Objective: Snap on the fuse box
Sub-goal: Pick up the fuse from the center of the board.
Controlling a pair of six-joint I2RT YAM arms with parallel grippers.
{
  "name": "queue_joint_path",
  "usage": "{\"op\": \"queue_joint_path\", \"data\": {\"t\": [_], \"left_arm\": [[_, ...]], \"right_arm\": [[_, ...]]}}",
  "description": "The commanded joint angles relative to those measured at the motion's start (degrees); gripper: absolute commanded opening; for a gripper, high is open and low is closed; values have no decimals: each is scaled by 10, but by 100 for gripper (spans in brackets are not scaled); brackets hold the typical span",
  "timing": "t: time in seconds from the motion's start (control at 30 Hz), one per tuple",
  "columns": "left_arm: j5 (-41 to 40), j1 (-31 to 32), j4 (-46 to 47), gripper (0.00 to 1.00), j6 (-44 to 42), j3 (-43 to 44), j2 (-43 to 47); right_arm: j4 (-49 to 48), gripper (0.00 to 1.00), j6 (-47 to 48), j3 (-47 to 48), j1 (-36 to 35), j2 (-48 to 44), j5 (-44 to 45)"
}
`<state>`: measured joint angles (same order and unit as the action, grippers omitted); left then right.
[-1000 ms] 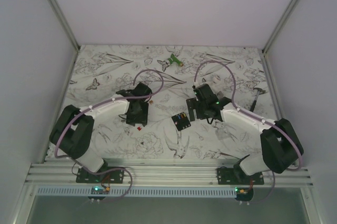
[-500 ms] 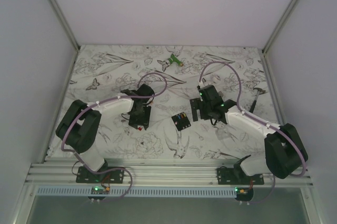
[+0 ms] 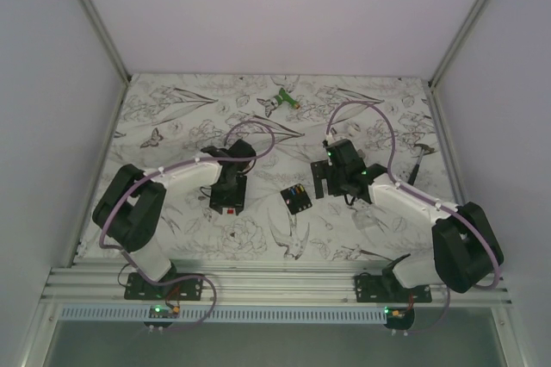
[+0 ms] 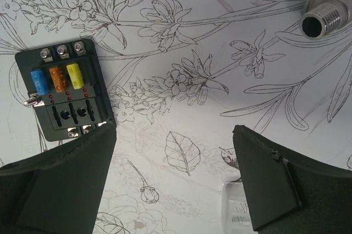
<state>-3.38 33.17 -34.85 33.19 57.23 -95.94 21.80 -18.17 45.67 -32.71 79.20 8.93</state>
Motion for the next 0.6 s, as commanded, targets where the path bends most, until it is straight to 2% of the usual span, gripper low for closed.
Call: {"op": "queue_joint_path", "data": {"t": [0.0,0.13,0.57], "left_arm": [[-45,2,-36,50,37,25,3],[-41,2,-33,48,37,40,-20],[-40,2,-28,39,40,43,-50]], "right_arm": [[-18,94,7,-6,5,-12,0],[-20,100,8,-10,5,-18,-1],[-22,100,11,-12,6,-25,0]]}}
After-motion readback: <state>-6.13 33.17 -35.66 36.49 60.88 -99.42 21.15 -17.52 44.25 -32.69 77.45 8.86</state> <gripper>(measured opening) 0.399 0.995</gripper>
